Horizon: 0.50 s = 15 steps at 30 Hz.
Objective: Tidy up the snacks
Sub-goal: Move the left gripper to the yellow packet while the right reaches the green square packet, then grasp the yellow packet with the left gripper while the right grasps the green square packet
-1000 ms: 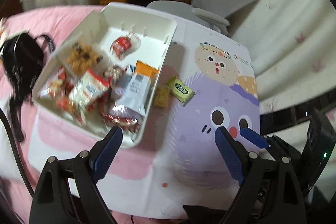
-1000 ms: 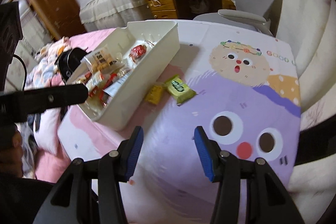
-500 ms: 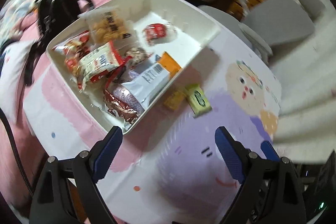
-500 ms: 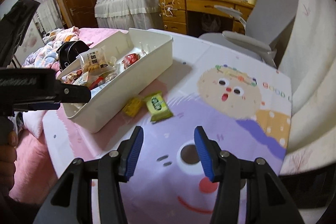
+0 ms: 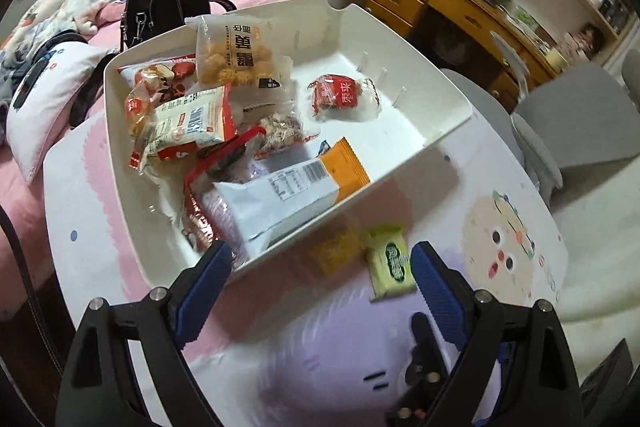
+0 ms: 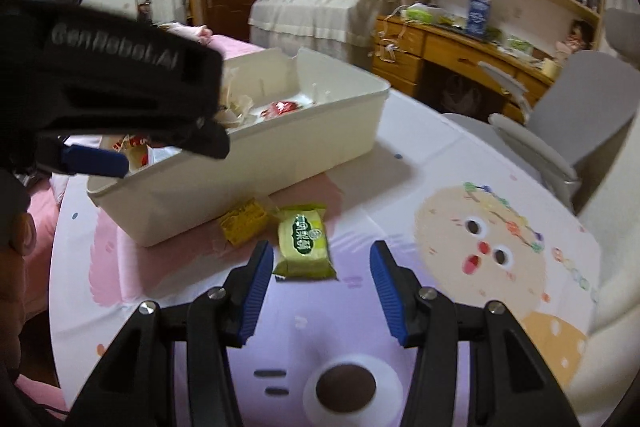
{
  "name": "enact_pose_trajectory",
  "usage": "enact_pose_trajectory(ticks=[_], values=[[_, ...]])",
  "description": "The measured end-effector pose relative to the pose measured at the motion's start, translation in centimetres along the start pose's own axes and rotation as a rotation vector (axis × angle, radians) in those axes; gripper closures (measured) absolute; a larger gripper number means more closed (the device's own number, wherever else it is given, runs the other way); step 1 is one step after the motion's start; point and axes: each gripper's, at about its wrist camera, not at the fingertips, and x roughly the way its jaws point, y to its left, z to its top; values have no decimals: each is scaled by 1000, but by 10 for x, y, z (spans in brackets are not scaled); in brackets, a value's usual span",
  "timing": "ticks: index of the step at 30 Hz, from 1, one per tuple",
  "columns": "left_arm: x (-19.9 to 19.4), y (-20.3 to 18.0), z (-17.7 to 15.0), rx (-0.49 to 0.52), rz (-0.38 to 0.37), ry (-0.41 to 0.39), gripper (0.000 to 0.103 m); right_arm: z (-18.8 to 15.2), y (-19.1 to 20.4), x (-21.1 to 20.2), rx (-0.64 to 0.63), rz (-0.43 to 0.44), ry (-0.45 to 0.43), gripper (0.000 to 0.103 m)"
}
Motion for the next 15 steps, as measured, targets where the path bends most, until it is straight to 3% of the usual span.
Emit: enact_pose_trajectory(ticks=[11,15], values=[[-6,-4,-16,-72,136,-117,13,-3,-8,43,-67,98,2,52],[-10,-5,-24,-88,151,-133,13,-6,-15,51,-52,137,18,52]])
